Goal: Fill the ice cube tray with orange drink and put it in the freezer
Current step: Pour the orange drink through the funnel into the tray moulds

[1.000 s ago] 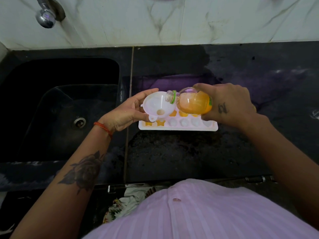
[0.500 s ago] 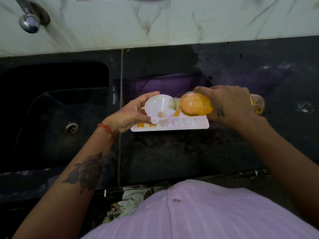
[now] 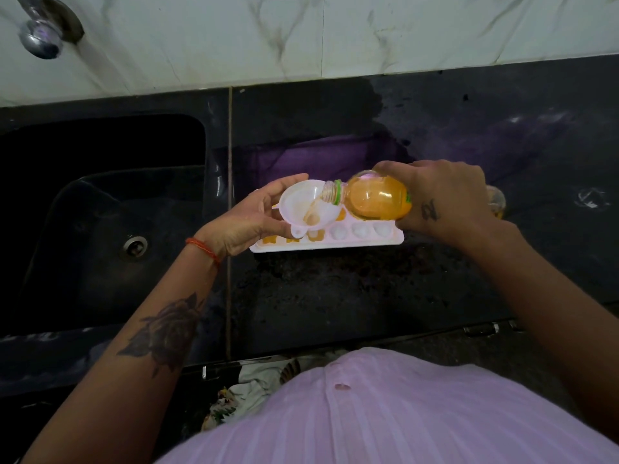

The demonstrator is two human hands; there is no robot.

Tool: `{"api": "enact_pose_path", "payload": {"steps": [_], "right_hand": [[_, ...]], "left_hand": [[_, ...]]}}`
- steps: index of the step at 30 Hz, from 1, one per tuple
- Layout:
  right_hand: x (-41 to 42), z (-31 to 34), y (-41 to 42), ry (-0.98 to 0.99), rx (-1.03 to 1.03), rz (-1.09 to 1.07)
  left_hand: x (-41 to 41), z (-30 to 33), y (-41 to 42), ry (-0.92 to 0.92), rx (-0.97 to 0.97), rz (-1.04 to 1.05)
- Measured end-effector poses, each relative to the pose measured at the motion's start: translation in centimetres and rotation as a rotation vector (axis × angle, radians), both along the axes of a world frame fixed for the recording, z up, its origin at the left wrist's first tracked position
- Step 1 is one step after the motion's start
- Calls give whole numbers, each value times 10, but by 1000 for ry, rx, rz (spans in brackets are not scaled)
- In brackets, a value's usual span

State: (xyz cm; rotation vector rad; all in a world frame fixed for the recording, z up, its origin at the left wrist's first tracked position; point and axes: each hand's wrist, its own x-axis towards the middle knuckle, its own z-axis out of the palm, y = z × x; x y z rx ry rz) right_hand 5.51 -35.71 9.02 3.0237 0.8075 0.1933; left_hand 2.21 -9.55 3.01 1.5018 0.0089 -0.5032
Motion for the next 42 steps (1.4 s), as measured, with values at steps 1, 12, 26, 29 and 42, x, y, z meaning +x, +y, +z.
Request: {"api": "enact_pose_path", "payload": {"steps": [1, 12, 26, 29, 42], "right_hand": [[-1, 1, 0, 29, 9, -9], [-6, 4, -17, 106, 66, -62], [-4, -5, -34, -67, -44, -77], [-5, -3, -33, -50, -50, -79], [-7, 8, -32, 85, 37, -114]], "left_hand": [[0, 0, 0, -2, 1, 0], [11, 1, -12, -17, -44, -36], [22, -8, -31, -9, -1, -122], [23, -8, -30, -6, 3, -123], [24, -5, -30, -3, -26, -104]]}}
